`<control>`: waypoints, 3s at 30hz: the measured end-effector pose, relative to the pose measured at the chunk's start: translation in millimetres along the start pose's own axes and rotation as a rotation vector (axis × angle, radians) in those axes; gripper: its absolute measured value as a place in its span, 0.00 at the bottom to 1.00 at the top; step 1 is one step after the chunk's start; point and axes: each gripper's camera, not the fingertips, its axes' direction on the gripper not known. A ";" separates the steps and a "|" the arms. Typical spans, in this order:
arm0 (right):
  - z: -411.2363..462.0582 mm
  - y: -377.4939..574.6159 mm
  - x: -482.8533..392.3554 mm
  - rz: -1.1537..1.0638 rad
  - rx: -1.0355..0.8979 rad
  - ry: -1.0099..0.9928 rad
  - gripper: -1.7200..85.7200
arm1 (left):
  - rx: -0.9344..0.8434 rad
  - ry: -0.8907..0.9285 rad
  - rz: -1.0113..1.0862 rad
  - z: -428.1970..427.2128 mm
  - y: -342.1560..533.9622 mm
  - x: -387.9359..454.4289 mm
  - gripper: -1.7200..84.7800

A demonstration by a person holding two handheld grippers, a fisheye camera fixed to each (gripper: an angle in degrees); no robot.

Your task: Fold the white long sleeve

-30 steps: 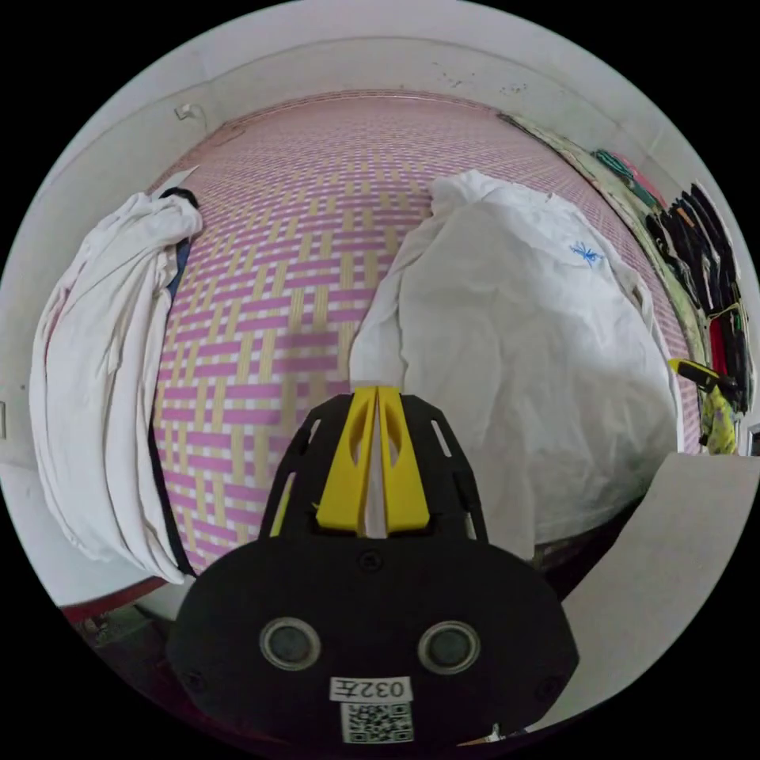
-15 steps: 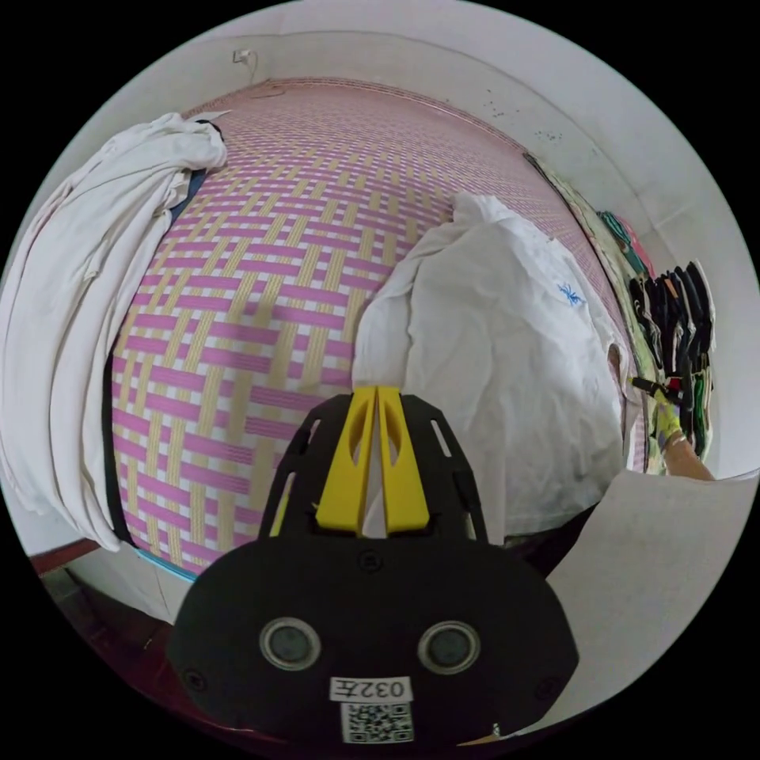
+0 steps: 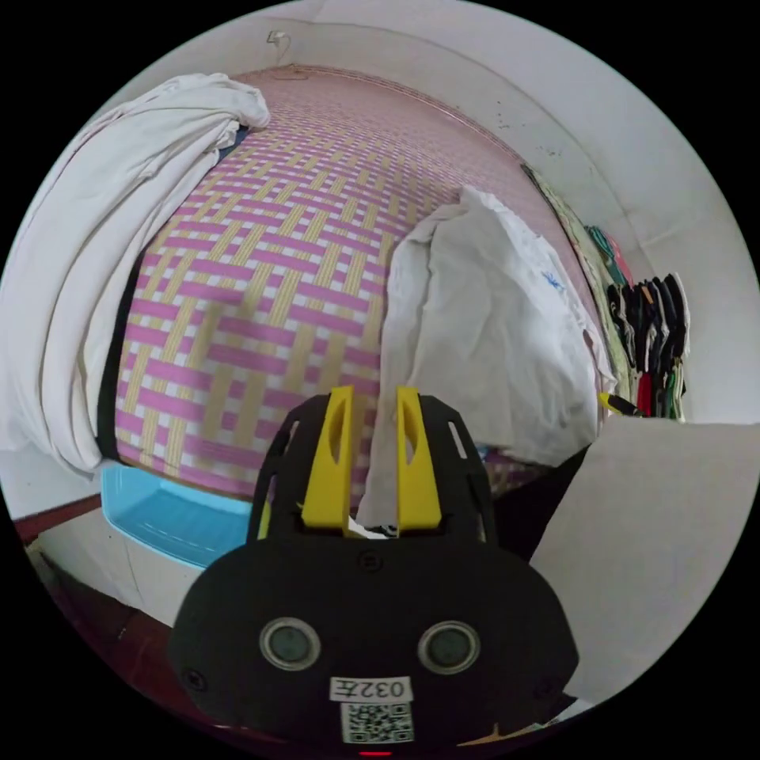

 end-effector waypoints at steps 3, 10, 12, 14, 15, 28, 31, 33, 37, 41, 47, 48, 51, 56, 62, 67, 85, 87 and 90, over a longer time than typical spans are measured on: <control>2.2 20.9 31.2 0.066 -0.060 -0.135 0.11 | -0.036 0.021 0.104 -1.0 15.9 17.5 0.10; -0.2 54.0 52.6 0.085 -0.144 -0.192 0.16 | -0.119 -0.284 0.535 17.7 47.2 112.7 0.10; 1.1 60.9 48.2 0.063 -0.155 -0.170 0.16 | -0.117 -0.287 0.532 18.3 49.4 120.6 0.07; 3.4 68.5 45.3 0.056 -0.159 -0.163 0.16 | -0.172 -0.212 0.509 16.0 37.8 113.7 0.06; 4.1 70.2 45.8 0.059 -0.157 -0.169 0.16 | -0.196 -0.177 0.496 14.8 32.0 108.7 0.05; 0.5 78.7 77.9 0.088 -0.117 -0.144 0.12 | 0.152 -0.849 -0.019 -173.0 -153.0 -7.4 0.02; -2.3 81.3 83.7 0.113 -0.113 -0.178 0.14 | 0.110 -0.648 -0.134 -147.6 -116.0 -50.9 0.01; -1.5 82.1 80.0 0.106 -0.124 -0.211 0.15 | 0.097 -0.418 -0.147 -129.8 -88.8 -74.2 0.02; 25.9 79.9 62.7 0.078 -0.239 -0.399 0.15 | 0.040 0.026 -0.154 -91.2 -46.2 -118.3 0.08; 61.1 76.4 52.0 0.112 -0.352 -0.529 0.16 | 0.076 0.027 -0.205 -88.1 -32.8 -151.2 0.12; 88.1 72.3 32.6 0.114 -0.451 -0.577 0.14 | 0.016 0.098 -0.117 -79.0 -51.9 -183.1 0.14; 89.4 72.1 31.2 0.112 -0.454 -0.576 0.14 | -0.007 0.099 -0.101 -75.6 -54.2 -184.2 0.14; 99.1 72.2 22.7 0.098 -0.487 -0.583 0.12 | -0.021 0.115 -0.048 -72.5 -58.3 -188.7 0.12; 116.4 70.2 5.7 0.046 -0.523 -0.548 0.04 | -0.046 0.201 0.035 -63.6 -50.3 -198.7 0.05; 58.3 73.3 41.0 0.072 -0.366 -0.446 0.01 | -0.057 0.462 0.081 -67.6 -10.5 -204.3 0.00; -28.7 98.9 112.5 0.178 -0.212 -0.282 0.01 | -0.277 0.694 0.229 -39.6 55.8 -160.9 0.00; 23.2 135.5 104.1 0.089 -0.563 -0.271 0.04 | -0.328 0.520 0.083 -41.3 84.4 -186.0 0.04; 13.0 134.3 103.3 0.088 -0.517 -0.173 0.05 | -0.330 0.435 0.085 -48.1 83.1 -184.8 0.05; -12.1 119.9 96.8 0.055 -0.321 -0.208 0.04 | -0.208 0.439 0.121 -67.3 68.6 -173.9 0.02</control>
